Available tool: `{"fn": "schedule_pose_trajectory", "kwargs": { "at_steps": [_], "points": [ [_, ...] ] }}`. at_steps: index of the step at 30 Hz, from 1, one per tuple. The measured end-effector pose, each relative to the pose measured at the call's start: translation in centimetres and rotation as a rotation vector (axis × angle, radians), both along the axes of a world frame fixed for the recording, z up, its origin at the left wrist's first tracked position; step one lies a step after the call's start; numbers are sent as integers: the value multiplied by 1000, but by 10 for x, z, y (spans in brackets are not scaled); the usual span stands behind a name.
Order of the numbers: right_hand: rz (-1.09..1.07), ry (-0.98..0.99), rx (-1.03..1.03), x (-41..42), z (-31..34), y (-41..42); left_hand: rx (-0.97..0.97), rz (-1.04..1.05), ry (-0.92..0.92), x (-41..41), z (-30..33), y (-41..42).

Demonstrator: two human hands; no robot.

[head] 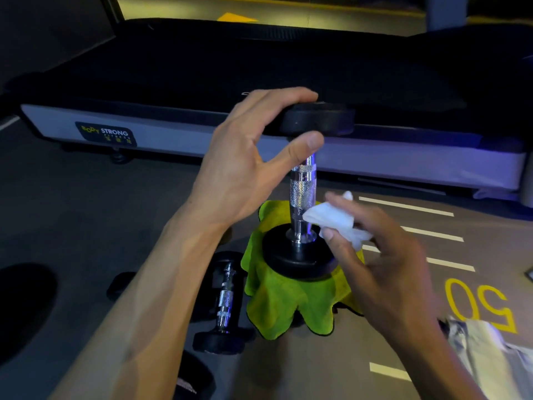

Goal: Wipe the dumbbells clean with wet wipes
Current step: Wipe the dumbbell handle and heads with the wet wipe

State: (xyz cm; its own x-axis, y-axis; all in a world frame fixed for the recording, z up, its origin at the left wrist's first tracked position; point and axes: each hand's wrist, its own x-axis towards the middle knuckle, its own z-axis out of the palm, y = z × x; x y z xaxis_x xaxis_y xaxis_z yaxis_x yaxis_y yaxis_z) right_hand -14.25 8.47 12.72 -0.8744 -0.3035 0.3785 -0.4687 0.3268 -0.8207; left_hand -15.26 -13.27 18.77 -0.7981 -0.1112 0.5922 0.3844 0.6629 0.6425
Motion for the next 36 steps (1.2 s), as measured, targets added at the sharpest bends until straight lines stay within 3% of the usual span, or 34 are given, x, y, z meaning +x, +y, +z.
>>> {"fn": "schedule_pose_trajectory", "kwargs": {
  "at_steps": [4, 8, 15, 21, 24, 28, 33, 36],
  "points": [
    [-9, 18, 34, 1, 10, 6, 16, -4, -6, -2, -1, 1],
    [94, 155, 220, -4, 12, 0, 28, 0, -8, -6, 0, 2],
    [168, 149, 324, -27, 4, -4, 26, -20, -32, -11, 0, 3],
    [-24, 603, 332, -45, 19, -32, 24, -47, -45, -12, 3, 5],
    [-50, 561, 275, -46, 16, -29, 26, -53, -46, -13, 3, 5],
    [168, 391, 376, -31, -1, -15, 52, -45, -40, -13, 2, 1],
    [10, 499, 281, -50, 27, -32, 55, -64, -37, -14, 1, 2],
    [136, 428, 297, -40, 13, -30, 65, -62, -43, -15, 1, 0]
  ]
}}
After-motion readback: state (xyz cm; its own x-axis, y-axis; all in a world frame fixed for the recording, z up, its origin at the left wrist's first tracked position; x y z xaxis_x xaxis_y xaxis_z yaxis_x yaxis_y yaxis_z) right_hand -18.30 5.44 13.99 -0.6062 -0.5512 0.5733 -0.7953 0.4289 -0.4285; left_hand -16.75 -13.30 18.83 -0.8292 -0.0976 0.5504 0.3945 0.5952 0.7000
